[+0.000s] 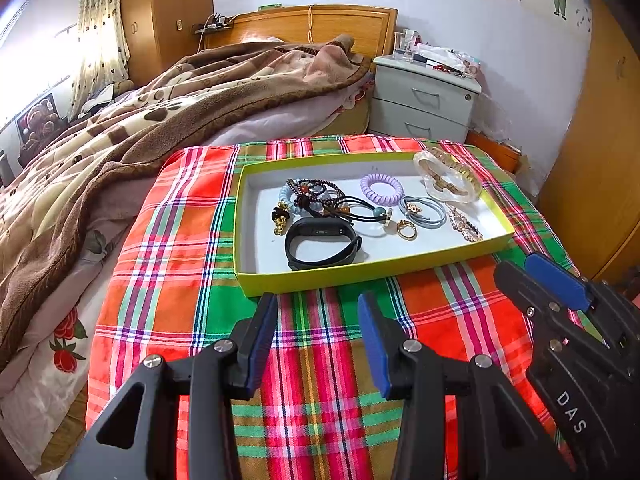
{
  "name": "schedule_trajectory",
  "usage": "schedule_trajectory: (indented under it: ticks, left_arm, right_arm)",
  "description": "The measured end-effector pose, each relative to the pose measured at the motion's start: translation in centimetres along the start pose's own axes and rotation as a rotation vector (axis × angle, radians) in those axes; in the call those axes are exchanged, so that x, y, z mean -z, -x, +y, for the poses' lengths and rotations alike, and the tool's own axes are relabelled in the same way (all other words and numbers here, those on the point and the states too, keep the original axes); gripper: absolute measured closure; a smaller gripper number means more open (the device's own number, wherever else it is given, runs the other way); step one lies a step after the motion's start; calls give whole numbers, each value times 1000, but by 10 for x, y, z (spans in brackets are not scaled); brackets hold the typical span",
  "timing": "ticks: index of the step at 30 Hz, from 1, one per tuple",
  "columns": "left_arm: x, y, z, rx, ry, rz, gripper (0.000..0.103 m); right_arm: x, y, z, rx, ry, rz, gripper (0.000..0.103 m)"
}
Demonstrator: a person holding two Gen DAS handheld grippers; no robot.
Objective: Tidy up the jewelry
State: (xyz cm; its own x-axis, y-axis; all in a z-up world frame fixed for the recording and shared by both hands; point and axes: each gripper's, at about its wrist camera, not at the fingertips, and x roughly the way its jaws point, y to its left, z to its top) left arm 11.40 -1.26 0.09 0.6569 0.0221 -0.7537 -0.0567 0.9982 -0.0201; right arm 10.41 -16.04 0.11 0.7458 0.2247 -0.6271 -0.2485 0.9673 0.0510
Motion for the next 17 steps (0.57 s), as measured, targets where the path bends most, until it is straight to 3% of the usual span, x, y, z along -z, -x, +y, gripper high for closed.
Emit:
schedule_trajectory:
  ticks: [17]
  left_arm:
    - [1, -1, -2, 7, -7, 12, 59]
  right_arm:
    - [-1, -1, -1, 0, -2, 1, 70]
